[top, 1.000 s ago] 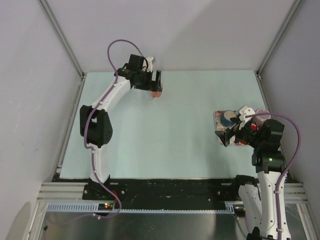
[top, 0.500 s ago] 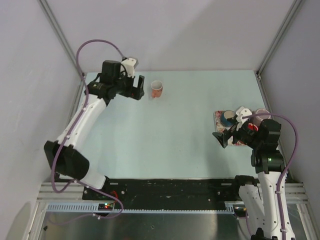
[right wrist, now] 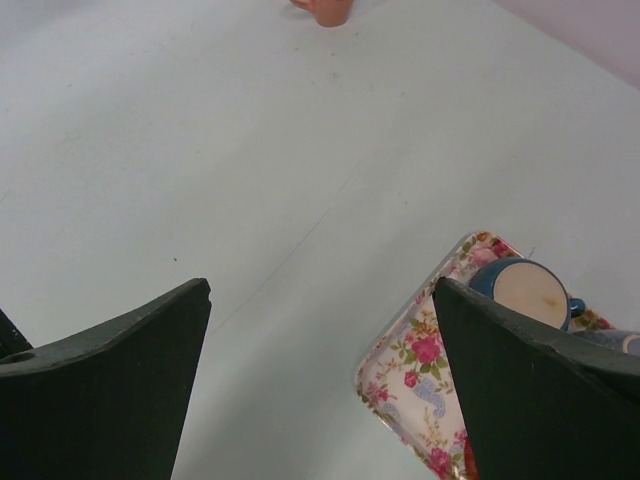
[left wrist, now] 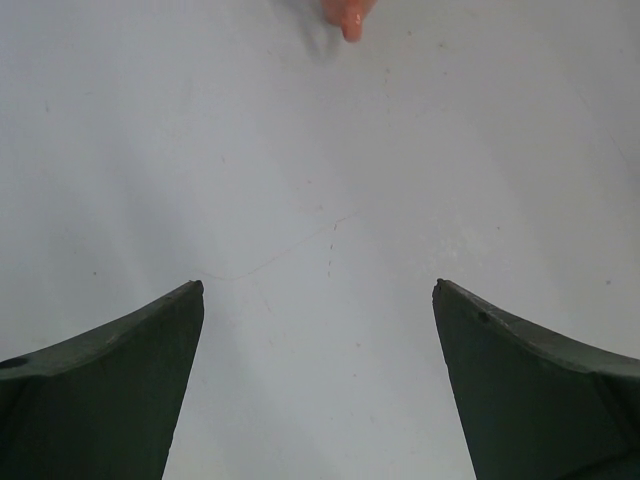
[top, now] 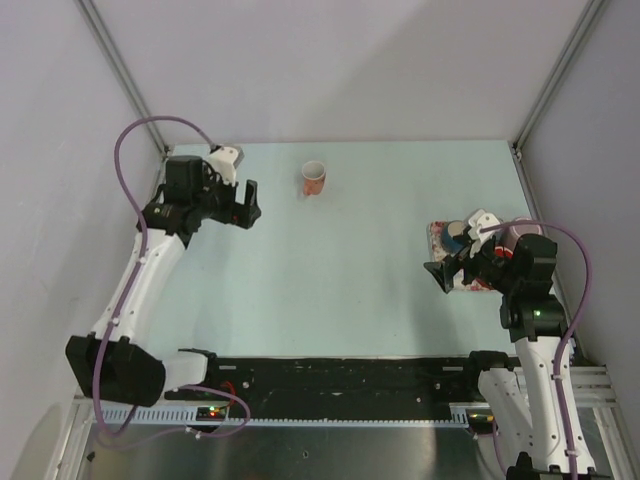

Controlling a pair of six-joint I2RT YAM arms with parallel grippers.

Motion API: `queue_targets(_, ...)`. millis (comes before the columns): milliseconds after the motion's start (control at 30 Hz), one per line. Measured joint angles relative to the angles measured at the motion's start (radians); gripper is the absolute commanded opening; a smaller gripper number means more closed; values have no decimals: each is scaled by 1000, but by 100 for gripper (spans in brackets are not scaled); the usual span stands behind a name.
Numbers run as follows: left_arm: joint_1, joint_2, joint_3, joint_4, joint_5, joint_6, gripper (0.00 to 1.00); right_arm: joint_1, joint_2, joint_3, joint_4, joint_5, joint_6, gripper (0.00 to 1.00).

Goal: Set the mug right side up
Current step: Place the cup at the center of the board, then turn over the cup on the tray.

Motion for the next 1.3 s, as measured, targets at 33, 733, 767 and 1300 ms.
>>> queue_targets(33,0,-19,-23,3,8,7,100,0,3,0,2,3,1,99)
queue_targets(733,0,-354,-384,140,109,164,100,-13,160,128,-69,309,-5,99)
queue_targets(767,0,-354,-393,143,112,167,100,-17,164,129,-77,318,-6,99)
queue_targets(1300,0,-323,-452,165,169,192,100,-112,393,333,-297,421,-75,98)
